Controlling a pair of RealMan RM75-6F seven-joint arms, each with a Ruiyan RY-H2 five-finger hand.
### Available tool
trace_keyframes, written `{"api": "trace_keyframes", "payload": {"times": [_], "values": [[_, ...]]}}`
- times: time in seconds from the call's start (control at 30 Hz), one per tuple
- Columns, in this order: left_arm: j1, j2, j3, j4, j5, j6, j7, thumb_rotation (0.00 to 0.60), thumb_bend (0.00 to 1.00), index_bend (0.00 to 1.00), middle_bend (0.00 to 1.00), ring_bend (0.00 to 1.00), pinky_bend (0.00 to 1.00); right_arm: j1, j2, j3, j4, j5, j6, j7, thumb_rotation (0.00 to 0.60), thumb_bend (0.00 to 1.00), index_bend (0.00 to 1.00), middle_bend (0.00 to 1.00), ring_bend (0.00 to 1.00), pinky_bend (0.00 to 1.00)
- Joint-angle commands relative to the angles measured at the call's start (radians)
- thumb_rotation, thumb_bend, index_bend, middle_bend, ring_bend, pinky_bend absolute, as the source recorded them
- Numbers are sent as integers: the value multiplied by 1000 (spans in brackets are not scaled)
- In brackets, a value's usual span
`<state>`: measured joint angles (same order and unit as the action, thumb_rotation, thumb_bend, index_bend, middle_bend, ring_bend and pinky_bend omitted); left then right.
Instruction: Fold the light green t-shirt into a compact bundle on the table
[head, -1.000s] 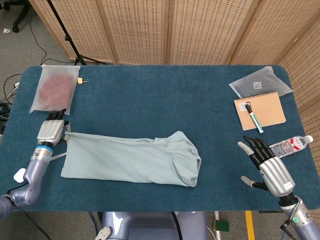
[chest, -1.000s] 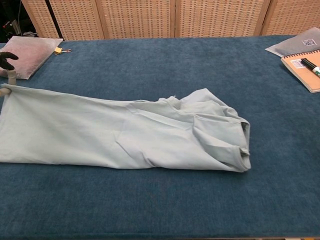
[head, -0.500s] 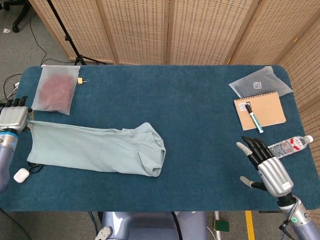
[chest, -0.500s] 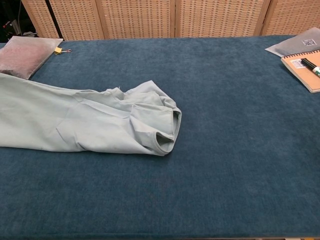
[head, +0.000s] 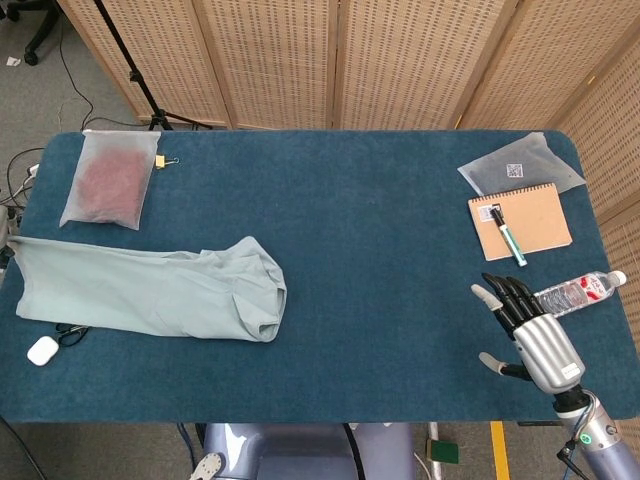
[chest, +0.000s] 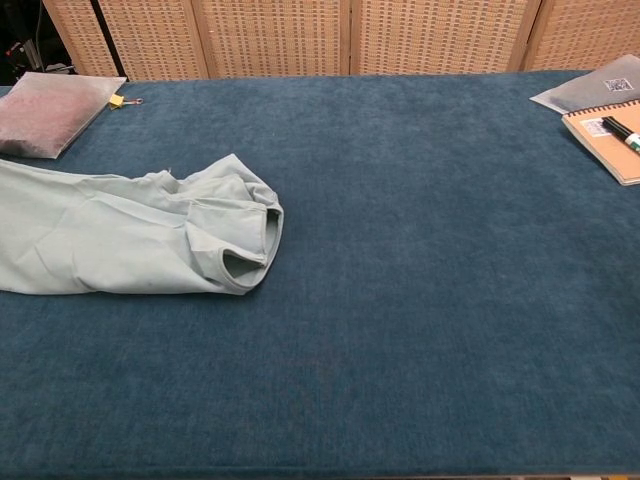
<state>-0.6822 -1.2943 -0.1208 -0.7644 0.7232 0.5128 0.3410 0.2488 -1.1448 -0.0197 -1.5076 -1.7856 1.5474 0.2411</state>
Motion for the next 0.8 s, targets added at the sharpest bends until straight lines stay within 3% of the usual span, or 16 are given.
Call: {"api": "trace_keyframes", "payload": {"times": [0.03, 0.2, 0.4, 0.6, 0.7, 0.8], "values": [[-13, -34, 7, 64, -12, -39, 2, 600, 563, 809, 0, 0, 0, 0, 0, 0, 0, 1, -1, -1, 600, 53, 0, 0, 0, 55], [-23, -65, 3, 130, -22, -81, -4, 600, 567, 811, 0, 0, 0, 0, 1, 2, 0, 2, 0, 1, 600, 53, 0, 0, 0, 55], [-10, -45, -14, 77, 43, -69, -74, 600, 570, 812, 0, 0, 0, -2, 3, 2, 1, 2, 3, 7, 600, 53, 0, 0, 0, 55], [19, 25, -43, -67, 147, -25, -190, 600, 576, 813, 0, 0, 0, -4, 5, 2, 0, 1, 8, 11, 600, 53, 0, 0, 0, 55], [55, 110, -74, -237, 264, 57, -308, 600, 580, 813, 0, 0, 0, -4, 8, 4, -2, 3, 9, 15, 600, 53, 0, 0, 0, 55], [74, 149, -85, -314, 336, 101, -382, 600, 585, 813, 0, 0, 0, -5, 8, 4, -2, 3, 9, 17, 600, 53, 0, 0, 0, 55]]}}
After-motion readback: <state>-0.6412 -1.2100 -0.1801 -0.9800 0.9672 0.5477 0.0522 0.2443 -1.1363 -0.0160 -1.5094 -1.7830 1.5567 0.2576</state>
